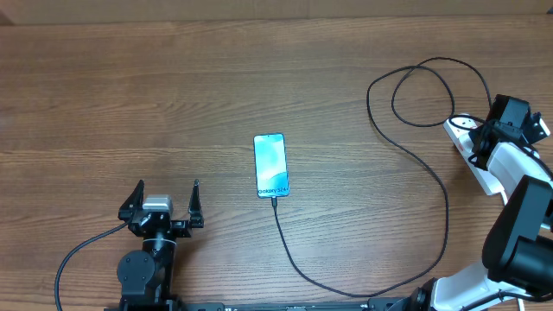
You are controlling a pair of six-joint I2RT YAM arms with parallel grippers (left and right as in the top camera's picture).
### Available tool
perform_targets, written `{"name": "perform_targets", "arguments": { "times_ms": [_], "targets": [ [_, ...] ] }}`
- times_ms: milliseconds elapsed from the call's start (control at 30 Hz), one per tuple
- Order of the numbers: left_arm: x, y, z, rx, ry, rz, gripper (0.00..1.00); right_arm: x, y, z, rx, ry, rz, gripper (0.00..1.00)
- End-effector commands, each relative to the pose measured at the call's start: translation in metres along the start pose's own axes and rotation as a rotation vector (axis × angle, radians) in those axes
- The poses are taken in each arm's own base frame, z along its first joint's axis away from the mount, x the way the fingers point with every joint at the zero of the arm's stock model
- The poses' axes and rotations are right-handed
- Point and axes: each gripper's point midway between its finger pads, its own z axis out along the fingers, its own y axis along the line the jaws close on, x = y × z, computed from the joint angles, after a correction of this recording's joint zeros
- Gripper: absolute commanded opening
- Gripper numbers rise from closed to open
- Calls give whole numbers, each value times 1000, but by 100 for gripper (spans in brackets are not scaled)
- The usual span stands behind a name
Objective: Plug charger to phone and switch on socket
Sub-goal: 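Position the right gripper over the power strip's red switch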
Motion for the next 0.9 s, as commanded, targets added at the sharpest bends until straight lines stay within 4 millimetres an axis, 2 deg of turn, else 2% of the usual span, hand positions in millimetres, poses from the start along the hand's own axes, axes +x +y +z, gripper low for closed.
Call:
{"name": "perform_targets", "arguments": {
  "times_ms": [0, 167, 333, 500, 700, 867],
  "targets": [
    [3, 1, 1, 0, 5, 14, 99, 7, 11, 8, -43, 25, -66, 4],
    [3, 1, 1, 0, 5, 14, 99, 17, 9, 15, -35, 53, -79, 4],
    [3, 1, 1, 0, 5, 14, 100, 36, 28, 14, -154, 140, -191, 4],
    [3, 1, 1, 0, 5, 14, 100, 43, 29, 13, -174, 173, -210, 4],
    [3, 1, 1, 0, 5, 14, 100, 52, 44, 8, -271, 210, -279, 4],
    [3, 1, 1, 0, 5, 14, 99, 49, 48, 8, -287, 199, -277, 4]
  ]
}}
